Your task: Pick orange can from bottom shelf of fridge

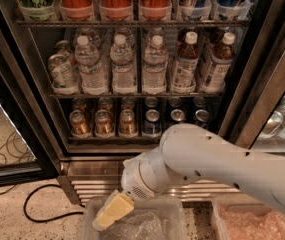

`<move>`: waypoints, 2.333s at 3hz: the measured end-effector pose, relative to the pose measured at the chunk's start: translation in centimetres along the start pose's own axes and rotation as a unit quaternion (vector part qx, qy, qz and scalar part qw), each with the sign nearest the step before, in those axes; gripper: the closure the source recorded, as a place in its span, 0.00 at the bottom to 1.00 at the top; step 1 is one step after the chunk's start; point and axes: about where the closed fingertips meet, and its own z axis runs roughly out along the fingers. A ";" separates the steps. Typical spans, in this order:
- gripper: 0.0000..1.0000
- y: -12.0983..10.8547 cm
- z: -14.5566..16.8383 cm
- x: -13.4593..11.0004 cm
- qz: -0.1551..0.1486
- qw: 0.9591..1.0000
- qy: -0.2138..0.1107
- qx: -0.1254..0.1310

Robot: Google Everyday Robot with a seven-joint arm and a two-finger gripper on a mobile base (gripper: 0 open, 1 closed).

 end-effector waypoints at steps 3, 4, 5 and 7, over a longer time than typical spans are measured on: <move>0.00 -9.4 -4.0 -6.4 0.050 0.964 -0.127 0.226; 0.00 -10.2 -4.7 -7.2 0.057 0.958 -0.146 0.241; 0.00 -8.9 -3.2 -5.3 0.091 0.957 -0.149 0.234; 0.00 -6.9 4.6 1.9 0.184 0.953 -0.134 0.199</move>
Offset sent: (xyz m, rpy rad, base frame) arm 0.1683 -0.0149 0.0964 0.1308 -0.5610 -0.5691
